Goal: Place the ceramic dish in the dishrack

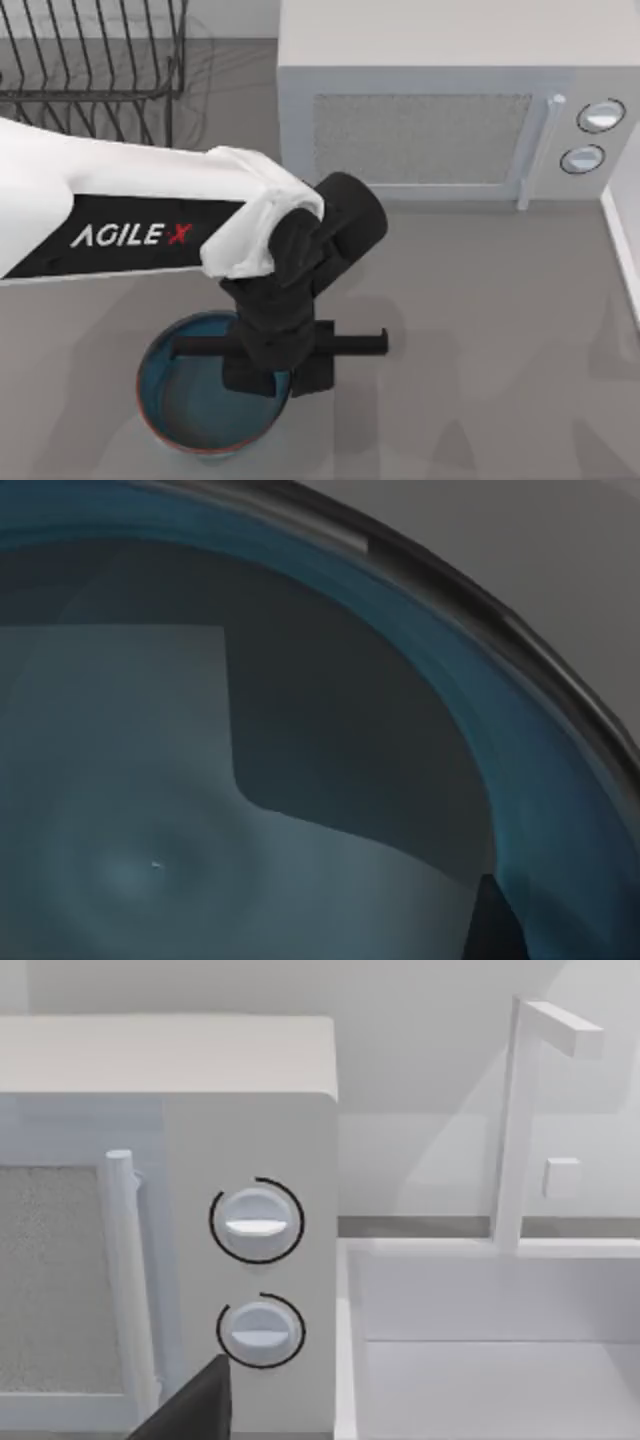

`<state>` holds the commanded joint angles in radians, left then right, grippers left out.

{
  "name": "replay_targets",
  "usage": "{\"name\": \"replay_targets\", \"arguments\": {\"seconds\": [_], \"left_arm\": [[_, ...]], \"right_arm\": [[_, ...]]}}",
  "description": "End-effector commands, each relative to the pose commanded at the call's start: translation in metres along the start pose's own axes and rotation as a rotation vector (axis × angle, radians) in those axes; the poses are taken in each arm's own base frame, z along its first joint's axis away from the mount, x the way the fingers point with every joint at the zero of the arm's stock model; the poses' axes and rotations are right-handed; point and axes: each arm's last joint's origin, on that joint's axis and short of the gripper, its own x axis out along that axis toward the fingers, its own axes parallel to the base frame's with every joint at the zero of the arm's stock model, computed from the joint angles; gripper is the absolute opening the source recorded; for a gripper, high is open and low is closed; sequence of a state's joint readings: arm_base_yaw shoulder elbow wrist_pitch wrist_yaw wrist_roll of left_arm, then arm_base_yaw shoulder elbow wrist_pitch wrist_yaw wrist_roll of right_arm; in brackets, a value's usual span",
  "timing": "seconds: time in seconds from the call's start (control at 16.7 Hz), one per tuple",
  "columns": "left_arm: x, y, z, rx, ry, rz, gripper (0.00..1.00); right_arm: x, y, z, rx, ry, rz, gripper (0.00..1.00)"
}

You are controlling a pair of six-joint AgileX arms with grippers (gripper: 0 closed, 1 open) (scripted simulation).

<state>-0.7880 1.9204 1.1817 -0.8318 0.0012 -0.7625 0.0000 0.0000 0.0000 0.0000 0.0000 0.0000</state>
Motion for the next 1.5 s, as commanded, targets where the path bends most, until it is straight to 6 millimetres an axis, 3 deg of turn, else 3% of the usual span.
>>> {"name": "replay_targets", "arguments": {"seconds": [0.24, 0.42, 0.66, 0.9, 1.02, 1.14, 1.5], "left_arm": [[-0.004, -0.001, 0.001, 0.000, -0.001, -0.001, 0.00], [-0.027, -0.010, 0.008, -0.001, -0.001, -0.001, 0.00], [-0.092, -0.017, 0.015, -0.004, 0.014, 0.013, 0.00], [-0.162, -0.010, 0.008, -0.001, 0.020, 0.019, 0.00], [-0.187, -0.004, 0.003, -0.001, 0.008, 0.007, 0.00], [-0.200, 0.000, 0.000, 0.000, -0.001, -0.001, 0.00], [-0.201, 0.003, 0.002, -0.002, -0.009, -0.011, 0.00]], "right_arm": [[0.000, 0.000, 0.000, 0.000, 0.000, 0.000, 1.00], [0.000, 0.000, 0.000, 0.000, 0.000, 0.000, 1.00], [0.000, 0.000, 0.000, 0.000, 0.000, 0.000, 1.00], [0.000, 0.000, 0.000, 0.000, 0.000, 0.000, 1.00], [0.000, 0.000, 0.000, 0.000, 0.000, 0.000, 1.00], [0.000, 0.000, 0.000, 0.000, 0.000, 0.000, 1.00], [0.000, 0.000, 0.000, 0.000, 0.000, 0.000, 1.00]]}}
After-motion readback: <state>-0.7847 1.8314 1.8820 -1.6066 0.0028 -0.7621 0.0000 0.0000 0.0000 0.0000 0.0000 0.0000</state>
